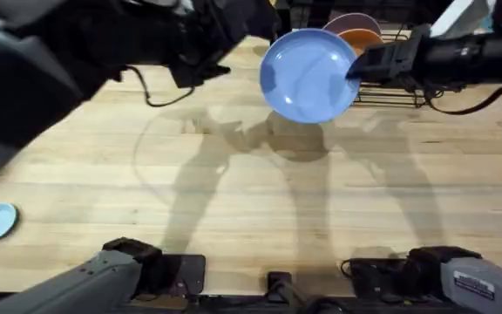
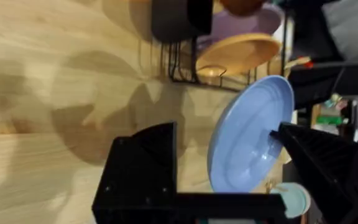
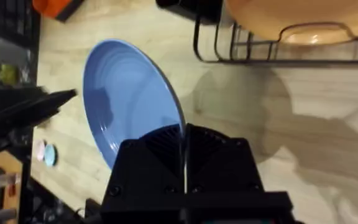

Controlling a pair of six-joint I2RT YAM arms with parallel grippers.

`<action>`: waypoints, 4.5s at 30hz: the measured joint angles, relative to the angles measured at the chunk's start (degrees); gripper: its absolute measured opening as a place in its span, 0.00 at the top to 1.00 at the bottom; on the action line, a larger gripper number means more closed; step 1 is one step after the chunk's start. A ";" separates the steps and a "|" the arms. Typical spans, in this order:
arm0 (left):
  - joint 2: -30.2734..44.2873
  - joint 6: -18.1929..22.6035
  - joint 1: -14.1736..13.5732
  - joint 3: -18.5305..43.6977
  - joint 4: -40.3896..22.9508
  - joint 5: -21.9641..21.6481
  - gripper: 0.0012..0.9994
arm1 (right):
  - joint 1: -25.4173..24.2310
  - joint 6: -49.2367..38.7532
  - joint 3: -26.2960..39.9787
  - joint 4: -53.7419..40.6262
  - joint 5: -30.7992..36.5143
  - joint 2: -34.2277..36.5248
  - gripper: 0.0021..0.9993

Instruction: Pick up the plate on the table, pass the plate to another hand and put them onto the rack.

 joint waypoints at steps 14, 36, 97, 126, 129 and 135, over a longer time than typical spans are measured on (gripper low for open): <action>-5.64 -0.02 3.88 0.09 0.17 0.02 0.00 | -4.62 -5.13 0.04 8.75 0.01 -1.04 0.97; -5.64 0.00 3.88 0.09 0.17 -0.01 0.00 | -5.50 -19.28 34.37 -0.86 14.78 14.27 0.97; -5.64 -0.02 3.88 0.09 -0.26 -0.05 0.00 | -8.80 -84.06 46.14 27.66 -2.69 50.88 0.97; -5.64 -0.02 3.88 0.09 -2.45 -0.07 0.00 | -9.52 -82.51 46.58 28.06 -3.03 58.11 0.97; -5.64 -0.02 3.88 0.09 -2.48 -0.06 0.00 | -10.00 -82.50 46.66 27.14 -3.19 58.14 0.97; -5.64 -0.02 3.88 0.09 -2.62 -0.07 0.00 | -10.01 -82.51 47.22 25.63 -3.23 58.14 0.97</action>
